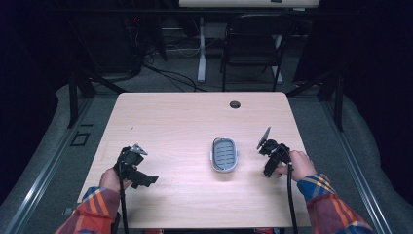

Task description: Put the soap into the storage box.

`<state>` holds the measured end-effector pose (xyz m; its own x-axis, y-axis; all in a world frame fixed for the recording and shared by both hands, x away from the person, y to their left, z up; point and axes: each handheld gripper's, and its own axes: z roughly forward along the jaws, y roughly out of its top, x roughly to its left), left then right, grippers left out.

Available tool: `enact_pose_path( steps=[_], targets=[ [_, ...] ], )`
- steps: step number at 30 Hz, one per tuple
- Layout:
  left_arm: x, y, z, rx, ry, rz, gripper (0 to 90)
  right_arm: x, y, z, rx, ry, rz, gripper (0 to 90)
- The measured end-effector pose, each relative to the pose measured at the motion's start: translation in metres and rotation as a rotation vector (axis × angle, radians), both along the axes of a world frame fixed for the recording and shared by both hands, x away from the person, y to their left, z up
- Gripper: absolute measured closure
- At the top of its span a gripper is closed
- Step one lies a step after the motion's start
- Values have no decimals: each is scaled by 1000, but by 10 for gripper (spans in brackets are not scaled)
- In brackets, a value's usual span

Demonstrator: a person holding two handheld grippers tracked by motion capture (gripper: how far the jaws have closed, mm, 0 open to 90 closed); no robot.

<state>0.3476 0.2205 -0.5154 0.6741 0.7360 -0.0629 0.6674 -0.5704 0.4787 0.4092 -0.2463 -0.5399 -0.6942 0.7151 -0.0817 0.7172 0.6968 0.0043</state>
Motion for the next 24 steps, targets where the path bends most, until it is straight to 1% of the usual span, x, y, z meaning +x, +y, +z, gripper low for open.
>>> enact_pose_path(
  steps=[1, 7, 14, 21, 24],
  targets=[
    [0, 0, 0, 0, 0, 0, 0, 1, 0, 0, -7, 9, 8, 236],
    [0, 0, 0, 1, 0, 0, 0, 1, 0, -2, -9, 20, 5, 238],
    [0, 0, 0, 1, 0, 0, 0, 2, -1, -2, -4, 25, -8, 241],
    [0, 0, 0, 2, 0, 1, 0, 2, -2, -2, -1, 30, -7, 241],
    [0, 0, 0, 1, 0, 1, 0, 2, -2, -3, 5, 25, -9, 242]
  ],
)
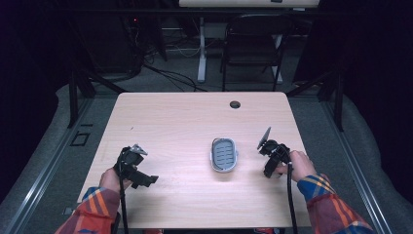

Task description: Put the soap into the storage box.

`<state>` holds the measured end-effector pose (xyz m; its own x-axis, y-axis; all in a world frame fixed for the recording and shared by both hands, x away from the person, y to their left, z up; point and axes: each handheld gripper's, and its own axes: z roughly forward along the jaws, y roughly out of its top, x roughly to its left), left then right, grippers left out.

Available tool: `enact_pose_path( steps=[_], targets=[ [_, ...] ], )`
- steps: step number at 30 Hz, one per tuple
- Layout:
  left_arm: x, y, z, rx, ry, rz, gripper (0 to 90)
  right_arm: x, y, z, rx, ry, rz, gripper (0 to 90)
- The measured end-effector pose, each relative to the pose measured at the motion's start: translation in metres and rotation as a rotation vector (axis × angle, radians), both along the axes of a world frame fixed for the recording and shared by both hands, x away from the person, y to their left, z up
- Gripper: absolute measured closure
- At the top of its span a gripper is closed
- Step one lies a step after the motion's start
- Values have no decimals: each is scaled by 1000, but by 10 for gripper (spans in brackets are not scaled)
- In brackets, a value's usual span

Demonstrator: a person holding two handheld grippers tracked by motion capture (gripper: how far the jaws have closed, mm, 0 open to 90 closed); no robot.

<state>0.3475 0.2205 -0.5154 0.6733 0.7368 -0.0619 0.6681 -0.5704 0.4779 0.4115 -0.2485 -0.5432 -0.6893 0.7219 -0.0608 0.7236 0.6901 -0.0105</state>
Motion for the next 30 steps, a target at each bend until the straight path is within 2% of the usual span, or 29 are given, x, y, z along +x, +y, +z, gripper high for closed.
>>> enact_pose_path(
  steps=[10, 11, 14, 16, 17, 18, 20, 28, 30],
  targets=[
    [0, 0, 0, 1, 0, 0, 0, -1, 0, 1, -5, 0, -3, 244],
    [0, 0, 0, 1, -1, -1, 0, -1, 0, 1, 6, 1, -8, 244],
    [0, 0, 0, 2, -1, -1, 0, 0, 0, 4, -10, -5, 7, 244],
    [0, 0, 0, 1, 0, 1, 0, -1, 0, 5, 2, -14, 2, 244],
    [0, 0, 0, 1, -1, 1, 0, -2, 0, 4, 26, -27, -19, 244],
    [0, 0, 0, 1, -1, 0, 0, -1, -1, 7, 4, -19, 2, 244],
    [0, 0, 0, 2, -1, 0, 0, -1, 0, 8, -4, -13, 9, 244],
    [0, 0, 0, 0, 0, 0, 0, -3, 3, 12, 3, -13, 14, 244],
    [0, 0, 0, 1, 0, -1, 0, -5, 4, 11, 23, -34, -3, 245]
  ],
)
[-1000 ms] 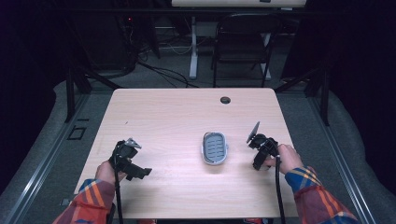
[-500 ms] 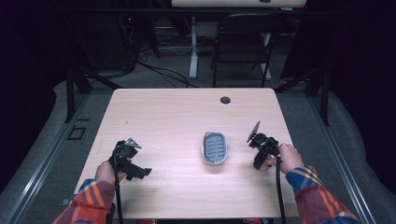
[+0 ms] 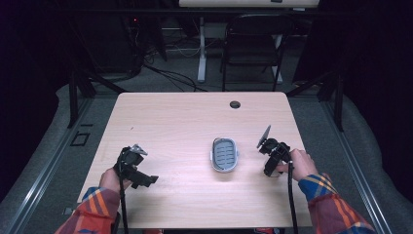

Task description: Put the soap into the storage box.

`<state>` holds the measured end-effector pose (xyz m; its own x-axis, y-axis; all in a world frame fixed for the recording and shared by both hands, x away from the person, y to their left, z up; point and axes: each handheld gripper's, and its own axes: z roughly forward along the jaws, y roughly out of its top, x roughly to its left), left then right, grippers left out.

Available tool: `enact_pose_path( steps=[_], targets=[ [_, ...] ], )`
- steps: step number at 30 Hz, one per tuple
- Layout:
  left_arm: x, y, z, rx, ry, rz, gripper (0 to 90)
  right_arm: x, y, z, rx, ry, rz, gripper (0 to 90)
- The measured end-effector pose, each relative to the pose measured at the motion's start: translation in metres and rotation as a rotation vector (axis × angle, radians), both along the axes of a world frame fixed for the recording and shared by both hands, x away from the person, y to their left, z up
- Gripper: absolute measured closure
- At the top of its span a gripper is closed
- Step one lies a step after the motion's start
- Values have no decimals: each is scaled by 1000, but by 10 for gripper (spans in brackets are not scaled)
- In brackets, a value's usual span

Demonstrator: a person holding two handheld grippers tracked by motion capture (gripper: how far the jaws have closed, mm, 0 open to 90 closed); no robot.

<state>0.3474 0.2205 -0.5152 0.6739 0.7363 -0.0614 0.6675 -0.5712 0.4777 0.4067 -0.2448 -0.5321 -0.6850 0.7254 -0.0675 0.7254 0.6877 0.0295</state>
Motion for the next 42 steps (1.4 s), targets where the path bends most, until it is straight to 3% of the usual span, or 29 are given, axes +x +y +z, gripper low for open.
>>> enact_pose_path(
  steps=[3, 13, 14, 16, 28, 29, 37, 42],
  targets=[
    [0, 0, 0, -1, 1, 2, 0, 1, 0, 5, -23, 13, 29, 245],
    [0, -1, 0, -2, 1, 0, 0, -2, 5, 10, 11, -14, 5, 245],
    [0, 0, 0, -2, 1, 2, 0, 0, 7, 14, -15, -5, 36, 245],
    [1, 0, 0, -2, 7, 2, 0, 1, 10, 16, -20, 0, 46, 245],
    [1, -1, 0, -1, 4, -4, 0, 7, 27, 28, 0, -16, 72, 245],
    [1, -2, -1, 0, 1, -1, 0, 10, 28, 30, -23, -3, 91, 245],
    [1, -1, -1, -4, 6, -5, 0, 15, 34, 34, -7, -17, 84, 245],
    [2, -2, -1, 1, 5, -9, 0, 19, 39, 41, -23, -12, 102, 245]
  ],
)
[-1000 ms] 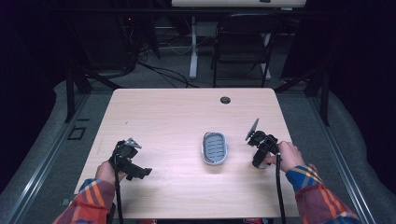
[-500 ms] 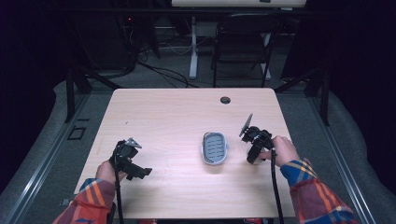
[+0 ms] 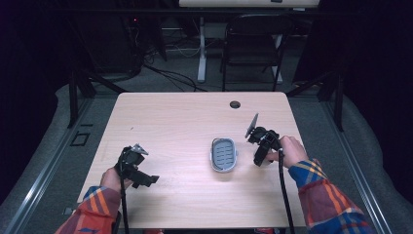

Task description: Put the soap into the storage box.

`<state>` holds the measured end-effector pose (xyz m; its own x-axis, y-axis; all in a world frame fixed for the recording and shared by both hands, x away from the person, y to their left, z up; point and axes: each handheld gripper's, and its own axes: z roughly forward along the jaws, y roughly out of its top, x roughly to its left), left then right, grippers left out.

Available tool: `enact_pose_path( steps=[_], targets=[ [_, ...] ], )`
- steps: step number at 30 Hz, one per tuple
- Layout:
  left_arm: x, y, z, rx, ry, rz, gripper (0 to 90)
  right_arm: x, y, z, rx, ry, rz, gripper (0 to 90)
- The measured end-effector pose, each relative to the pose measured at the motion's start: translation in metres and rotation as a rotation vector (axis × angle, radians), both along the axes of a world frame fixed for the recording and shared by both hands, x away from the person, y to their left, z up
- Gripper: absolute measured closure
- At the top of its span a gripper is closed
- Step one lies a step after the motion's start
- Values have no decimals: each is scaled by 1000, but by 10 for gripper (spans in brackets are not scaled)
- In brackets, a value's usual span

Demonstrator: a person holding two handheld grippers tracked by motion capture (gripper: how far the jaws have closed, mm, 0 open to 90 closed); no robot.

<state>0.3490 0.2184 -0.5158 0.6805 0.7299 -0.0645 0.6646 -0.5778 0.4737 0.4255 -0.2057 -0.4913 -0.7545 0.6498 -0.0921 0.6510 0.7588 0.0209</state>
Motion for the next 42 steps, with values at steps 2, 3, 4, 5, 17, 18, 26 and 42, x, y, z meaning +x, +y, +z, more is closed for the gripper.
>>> enact_pose_path(
  steps=[2, 3, 4, 5, 17, 18, 26, 42],
  targets=[
    [0, 0, 0, 0, -3, 4, 0, 1, 2, 2, 2, -4, 5, 245],
    [0, 1, 0, -2, 1, 4, 0, 1, 3, 3, 8, -4, 2, 246],
    [0, 1, 0, -1, -3, 6, 0, 2, 5, 4, 4, -4, 6, 245],
    [0, 0, 0, -2, -4, 6, 0, 3, 6, 5, 1, -6, 9, 245],
    [0, 1, 0, -5, 2, 0, 0, 11, 24, 26, -19, -28, 47, 245],
    [0, 1, 0, -5, 2, 1, 0, 11, 25, 27, -10, -31, 44, 245],
    [0, 1, 0, -7, 1, 1, 0, 14, 36, 39, -11, -42, 67, 246],
    [0, 1, 0, -7, 1, 1, 0, 20, 56, 49, -14, -43, 102, 246]
  ],
)
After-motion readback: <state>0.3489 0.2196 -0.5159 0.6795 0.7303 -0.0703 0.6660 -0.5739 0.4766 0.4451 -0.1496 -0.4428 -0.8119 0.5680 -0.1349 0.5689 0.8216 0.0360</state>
